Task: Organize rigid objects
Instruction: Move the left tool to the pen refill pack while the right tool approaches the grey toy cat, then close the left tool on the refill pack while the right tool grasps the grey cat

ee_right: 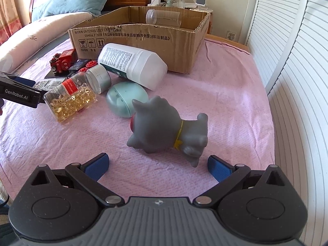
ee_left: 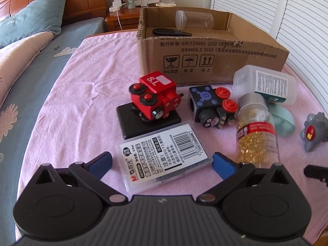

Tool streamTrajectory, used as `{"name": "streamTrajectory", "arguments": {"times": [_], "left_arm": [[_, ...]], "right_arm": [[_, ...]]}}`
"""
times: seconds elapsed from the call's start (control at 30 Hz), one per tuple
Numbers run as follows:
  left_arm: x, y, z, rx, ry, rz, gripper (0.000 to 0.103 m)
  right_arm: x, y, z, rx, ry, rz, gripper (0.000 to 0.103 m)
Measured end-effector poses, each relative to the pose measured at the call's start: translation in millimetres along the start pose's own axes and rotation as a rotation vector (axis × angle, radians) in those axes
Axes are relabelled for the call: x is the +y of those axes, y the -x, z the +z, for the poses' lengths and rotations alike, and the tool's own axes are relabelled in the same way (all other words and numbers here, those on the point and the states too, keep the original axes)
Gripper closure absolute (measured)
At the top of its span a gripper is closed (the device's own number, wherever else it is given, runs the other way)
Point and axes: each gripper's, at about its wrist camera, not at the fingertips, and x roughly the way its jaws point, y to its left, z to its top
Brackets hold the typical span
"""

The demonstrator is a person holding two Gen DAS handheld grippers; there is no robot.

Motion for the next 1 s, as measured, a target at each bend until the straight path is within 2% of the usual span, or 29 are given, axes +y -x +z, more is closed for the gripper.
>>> {"name": "streamTrajectory", "arguments": {"times": [0.2, 0.37, 0.57, 0.87, 1.0], "left_arm": [[21, 8, -11, 0.008, 0.04, 0.027, 0.0], [13, 6, -8, 0.001, 0.084, 0.061, 0.0], [4, 4, -5, -0.008, 0.08, 0.056, 0.0], [4, 1, -3, -0.021, 0.102, 0.073, 0.0], [4, 0, -2, -0.02, 0.104, 0.074, 0.001]], "right_arm": [[1, 1, -2, -0.007, -0.008, -0.006, 0.0], [5, 1, -3, -0.01, -0.036, -0.028, 0.0], [8, -2, 4, -0.007, -0.069, -0.047, 0.0], [2, -1, 17, -0.052, -0.131, -0.095, 0.0], [5, -6, 20, -0.036, -0.125, -0.115, 0.011]]}}
